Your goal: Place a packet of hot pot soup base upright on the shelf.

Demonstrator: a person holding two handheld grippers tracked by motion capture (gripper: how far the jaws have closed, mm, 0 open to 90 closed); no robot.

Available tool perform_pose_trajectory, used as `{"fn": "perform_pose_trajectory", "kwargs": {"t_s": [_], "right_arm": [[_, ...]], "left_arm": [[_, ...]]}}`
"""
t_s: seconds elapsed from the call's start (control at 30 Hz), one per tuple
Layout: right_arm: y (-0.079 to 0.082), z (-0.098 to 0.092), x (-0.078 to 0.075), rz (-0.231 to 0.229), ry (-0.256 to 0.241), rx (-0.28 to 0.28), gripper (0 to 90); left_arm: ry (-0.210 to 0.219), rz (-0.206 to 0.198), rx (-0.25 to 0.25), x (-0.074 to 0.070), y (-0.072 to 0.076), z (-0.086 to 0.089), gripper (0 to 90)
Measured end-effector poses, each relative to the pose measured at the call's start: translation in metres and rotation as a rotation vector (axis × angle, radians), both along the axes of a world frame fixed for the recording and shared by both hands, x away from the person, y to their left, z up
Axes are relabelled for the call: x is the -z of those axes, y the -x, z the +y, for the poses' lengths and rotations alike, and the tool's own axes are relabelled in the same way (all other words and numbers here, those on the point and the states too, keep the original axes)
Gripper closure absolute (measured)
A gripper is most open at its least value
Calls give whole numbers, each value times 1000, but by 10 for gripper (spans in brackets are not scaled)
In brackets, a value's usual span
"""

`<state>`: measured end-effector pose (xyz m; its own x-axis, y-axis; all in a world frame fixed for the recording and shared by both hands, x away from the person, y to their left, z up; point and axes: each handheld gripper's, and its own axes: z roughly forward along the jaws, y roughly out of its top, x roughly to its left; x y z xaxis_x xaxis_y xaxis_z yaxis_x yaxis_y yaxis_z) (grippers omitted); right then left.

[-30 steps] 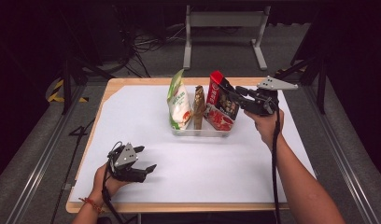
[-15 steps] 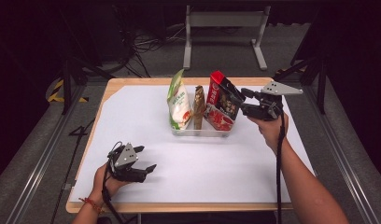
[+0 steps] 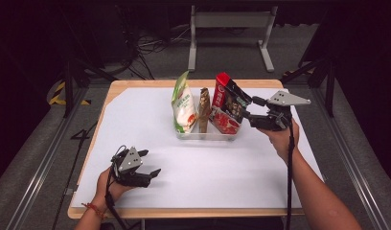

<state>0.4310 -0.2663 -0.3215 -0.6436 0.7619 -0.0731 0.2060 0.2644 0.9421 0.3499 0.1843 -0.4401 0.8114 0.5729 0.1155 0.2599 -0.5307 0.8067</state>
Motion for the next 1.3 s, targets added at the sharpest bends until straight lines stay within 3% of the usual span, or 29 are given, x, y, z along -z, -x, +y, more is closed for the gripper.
{"fn": "perform_pose_trajectory", "kwargs": {"t_s": [0.33,0.53,0.77,1.03,1.3], "right_arm": [[9,-3,3,-19,71,-3,288],[19,-7,12,-60,110,-24,287],[30,-8,24,-78,153,-56,277],[41,-13,35,-97,169,-66,248],[51,-23,48,-86,192,-74,231]], "left_arm": [[-3,2,0,0,0,-1,204],[-2,2,-1,0,0,0,204],[1,-1,-1,0,0,-1,204],[2,-6,-4,-1,1,0,200],[-1,-6,-4,-1,1,1,197]]}}
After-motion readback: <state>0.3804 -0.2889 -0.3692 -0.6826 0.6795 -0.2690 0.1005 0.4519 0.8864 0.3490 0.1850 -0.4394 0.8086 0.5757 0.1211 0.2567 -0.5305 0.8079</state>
